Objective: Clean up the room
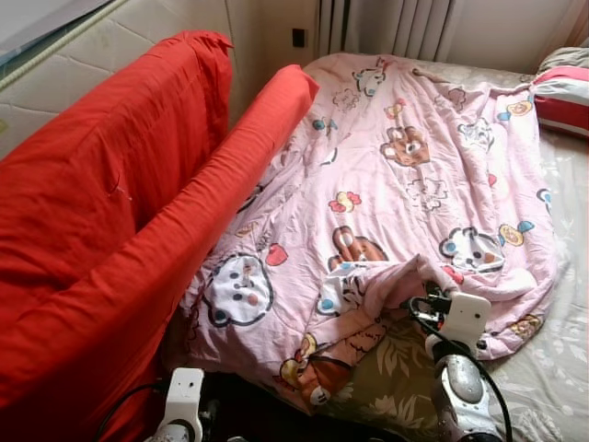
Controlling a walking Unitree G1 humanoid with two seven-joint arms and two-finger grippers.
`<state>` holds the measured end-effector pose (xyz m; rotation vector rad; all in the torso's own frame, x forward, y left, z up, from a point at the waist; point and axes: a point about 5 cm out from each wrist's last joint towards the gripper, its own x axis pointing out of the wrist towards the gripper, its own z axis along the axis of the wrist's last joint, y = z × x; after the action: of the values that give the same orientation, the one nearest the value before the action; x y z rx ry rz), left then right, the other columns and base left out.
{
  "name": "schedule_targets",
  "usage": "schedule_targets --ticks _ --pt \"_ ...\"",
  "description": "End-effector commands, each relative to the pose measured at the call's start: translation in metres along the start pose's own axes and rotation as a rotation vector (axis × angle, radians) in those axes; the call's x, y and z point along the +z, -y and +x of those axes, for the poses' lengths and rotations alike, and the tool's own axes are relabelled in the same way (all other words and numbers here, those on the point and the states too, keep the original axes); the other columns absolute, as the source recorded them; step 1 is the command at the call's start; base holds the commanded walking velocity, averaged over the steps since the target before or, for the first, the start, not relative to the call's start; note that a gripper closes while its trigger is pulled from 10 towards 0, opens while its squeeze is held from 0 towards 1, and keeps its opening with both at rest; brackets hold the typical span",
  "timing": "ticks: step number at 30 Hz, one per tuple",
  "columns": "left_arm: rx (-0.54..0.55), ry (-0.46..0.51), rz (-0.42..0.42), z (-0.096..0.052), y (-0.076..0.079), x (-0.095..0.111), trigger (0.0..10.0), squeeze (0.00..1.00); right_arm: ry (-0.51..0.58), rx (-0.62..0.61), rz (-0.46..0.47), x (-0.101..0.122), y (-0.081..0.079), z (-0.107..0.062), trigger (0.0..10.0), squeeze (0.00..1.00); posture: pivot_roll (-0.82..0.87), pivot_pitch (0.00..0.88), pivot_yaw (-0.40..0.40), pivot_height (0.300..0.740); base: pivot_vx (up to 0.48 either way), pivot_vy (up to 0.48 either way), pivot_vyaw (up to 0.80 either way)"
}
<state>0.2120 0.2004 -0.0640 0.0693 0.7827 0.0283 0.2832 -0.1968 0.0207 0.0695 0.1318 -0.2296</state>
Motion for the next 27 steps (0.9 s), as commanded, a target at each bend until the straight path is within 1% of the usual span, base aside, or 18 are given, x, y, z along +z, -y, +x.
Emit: schedule_targets --ticks 1,17,21,27 --pt "0.009 -0.062 0.01 -0.005 -0.005 -0.017 10.0 0.0 0.015 0.005 -0.009 0.002 -0.002 0.0 10.0 0.0 -0.07 0.177 0.038 0.74 0.0 0.0 0.0" --pt "0.015 -0.08 0.003 -0.006 -0.009 -0.021 10.0 0.0 0.014 0.002 -0.014 0.002 -0.003 0.0 10.0 0.0 -0.07 0.186 0.04 0.74 0.0 0.0 0.0" --pt "0.003 -0.041 0.004 -0.004 -0.004 -0.012 10.0 0.0 0.013 0.003 -0.014 0.002 -0.003 0.0 10.0 0.0 -0.07 0.187 0.041 0.74 -0.061 0.0 0.0" --pt "0.001 -0.034 0.003 -0.003 -0.003 -0.011 10.0 0.0 0.012 0.003 -0.014 0.002 -0.003 0.0 10.0 0.0 -0.07 0.189 0.041 0.74 0.0 0.0 0.0"
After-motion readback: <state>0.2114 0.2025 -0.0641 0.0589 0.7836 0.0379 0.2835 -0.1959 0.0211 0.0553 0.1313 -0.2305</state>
